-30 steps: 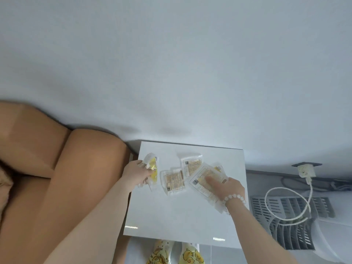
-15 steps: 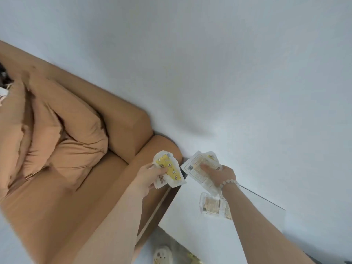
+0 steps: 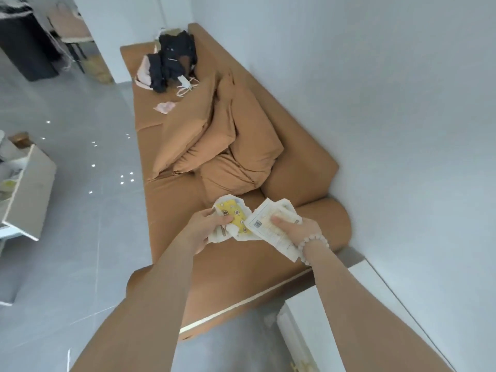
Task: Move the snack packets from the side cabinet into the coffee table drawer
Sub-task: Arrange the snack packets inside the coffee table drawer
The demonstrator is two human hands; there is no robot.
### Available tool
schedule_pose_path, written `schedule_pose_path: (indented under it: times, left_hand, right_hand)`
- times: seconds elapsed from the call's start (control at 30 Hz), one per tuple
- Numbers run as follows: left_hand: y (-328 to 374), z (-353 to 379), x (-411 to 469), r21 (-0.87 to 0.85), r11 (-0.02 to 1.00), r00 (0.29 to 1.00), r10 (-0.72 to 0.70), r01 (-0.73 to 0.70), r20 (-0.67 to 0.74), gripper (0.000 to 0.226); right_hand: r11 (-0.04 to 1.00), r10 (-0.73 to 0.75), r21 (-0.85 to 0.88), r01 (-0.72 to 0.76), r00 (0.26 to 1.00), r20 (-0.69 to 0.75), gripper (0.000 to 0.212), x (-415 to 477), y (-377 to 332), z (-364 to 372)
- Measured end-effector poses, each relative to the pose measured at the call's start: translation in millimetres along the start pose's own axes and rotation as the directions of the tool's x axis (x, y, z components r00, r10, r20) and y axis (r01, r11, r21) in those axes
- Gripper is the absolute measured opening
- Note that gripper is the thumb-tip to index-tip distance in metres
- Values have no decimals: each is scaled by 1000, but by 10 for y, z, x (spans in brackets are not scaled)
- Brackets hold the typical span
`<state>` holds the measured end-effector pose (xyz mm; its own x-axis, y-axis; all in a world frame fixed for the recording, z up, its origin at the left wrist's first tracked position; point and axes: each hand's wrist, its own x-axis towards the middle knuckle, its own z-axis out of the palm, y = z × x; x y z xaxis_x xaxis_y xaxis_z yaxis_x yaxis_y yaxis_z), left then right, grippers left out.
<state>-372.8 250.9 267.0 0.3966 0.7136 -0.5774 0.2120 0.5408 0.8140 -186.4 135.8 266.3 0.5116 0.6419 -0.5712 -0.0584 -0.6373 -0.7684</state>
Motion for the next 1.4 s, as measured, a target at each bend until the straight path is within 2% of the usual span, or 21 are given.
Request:
schedule_pose_path:
  times: [0.1, 0.23, 0.47, 0.57, 0.63, 0.7, 0.83, 0.97, 1.07, 1.2, 1.4]
  left_hand:
    - [-32, -582, -307, -67, 997, 998, 27, -31, -56, 13]
    - [-187, -1388, -738, -137, 989, 981, 36, -63, -191, 21]
    - [-501, -2598, -1460, -229, 964, 892, 18, -136, -452, 6]
    - [-650, -2987, -1747, -336, 926, 857, -25, -175, -515, 17]
    - [-775, -3230, -1899, -431, 874, 841, -49, -226, -539, 24]
    - [-886, -3414, -2038, -504, 822, 844, -55, -265, -533, 17]
    - [-1043, -3714, -2213, -573, 739, 844, -10, -355, -536, 14]
    - [-1151, -4003, -2262, -545, 749, 807, -24, -377, -591, 31]
    - [-1194, -4236, -2231, -521, 766, 762, -65, -376, -645, 21]
    - [-1106, -4605, -2110, -494, 797, 700, -130, -347, -702, 16]
    - [-723, -5313, -1726, -501, 786, 695, -131, -361, -707, 25]
  right_hand:
    - [997, -25, -72, 30, 997, 78, 45, -193, -186, 561]
    - [972, -80, -201, 118, 979, 185, 54, -436, -393, 1417]
    - [922, -140, -287, 260, 915, 378, 55, -1010, -546, 2833]
    - [910, -164, -276, 311, 878, 449, 65, -1291, -583, 3383]
    - [896, -174, -279, 346, 850, 497, 59, -1448, -613, 3689]
    - [861, -187, -311, 403, 818, 544, 48, -1553, -627, 3951]
    - [798, -227, -337, 499, 768, 599, 51, -1693, -651, 4385]
    - [793, -214, -328, 513, 739, 639, 47, -1751, -714, 4724]
    - [799, -185, -317, 511, 712, 678, 51, -1740, -744, 5007]
    - [825, -128, -336, 454, 729, 672, 61, -1603, -856, 5403]
    - [820, -136, -334, 464, 726, 674, 59, -1260, -1433, 5961]
